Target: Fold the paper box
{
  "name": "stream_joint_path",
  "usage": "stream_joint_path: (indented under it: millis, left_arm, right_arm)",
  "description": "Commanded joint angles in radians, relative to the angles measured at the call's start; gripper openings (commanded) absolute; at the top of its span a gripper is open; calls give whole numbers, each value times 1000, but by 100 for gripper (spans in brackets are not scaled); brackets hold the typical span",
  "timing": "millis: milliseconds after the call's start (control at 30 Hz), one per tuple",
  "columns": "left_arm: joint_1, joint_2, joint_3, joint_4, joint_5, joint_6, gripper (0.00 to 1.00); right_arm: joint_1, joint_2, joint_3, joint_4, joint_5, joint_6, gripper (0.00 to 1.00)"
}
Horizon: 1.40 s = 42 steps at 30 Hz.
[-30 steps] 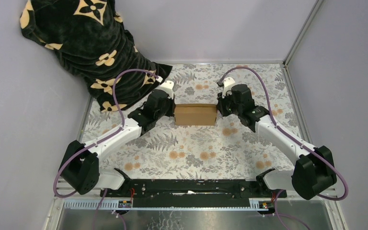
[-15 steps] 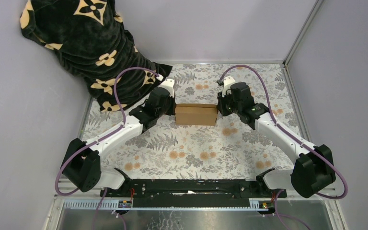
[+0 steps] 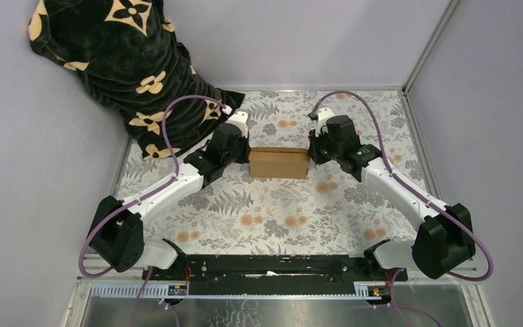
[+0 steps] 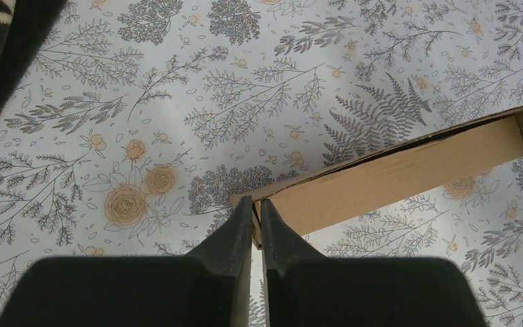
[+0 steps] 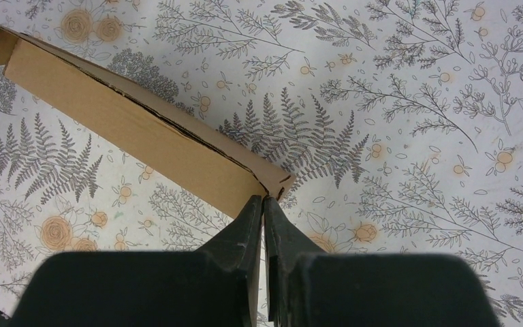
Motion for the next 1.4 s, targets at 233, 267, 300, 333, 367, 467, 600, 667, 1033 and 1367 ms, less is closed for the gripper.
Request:
stream_joint_path:
  millis: [233,267,300,333,367,467,600,667,1033,1367]
  left_arm:
    - [-13,27,10,21,77,-22,11]
    - [-12,26,10,22,77,-22,11]
    - [-12,26,8,21,78,-22,11]
    - [-12,26,8,21,78,-22,11]
    - [-13,26,8,22,78,-22,11]
    - [-13,26,8,21,77,-21,11]
    - [-13,26,8,22,78,-20,11]
    - [-12,25,5,23,77,-20,11]
    - [-15,30,-27,62,79,-19,11]
    - [-28,34,-38,71,68,-7,11]
  right_arm:
    - [28,17,58,22,-46,56,9]
    - [28,18,60,21,-47,60,8]
    - [28,17,60,23,-45,64,8]
    - [28,17,61,23,-45,67,8]
    - [27,18,63,23,-49,69,8]
    - [28,21,64,25,-50,72,8]
    - [28,20,58,27,-48,72,8]
    - [27,17,51,34,-45,72,8]
    - [33,3,-3,75,-35,67,7]
    - [39,-4,-34,95,-13,60,6]
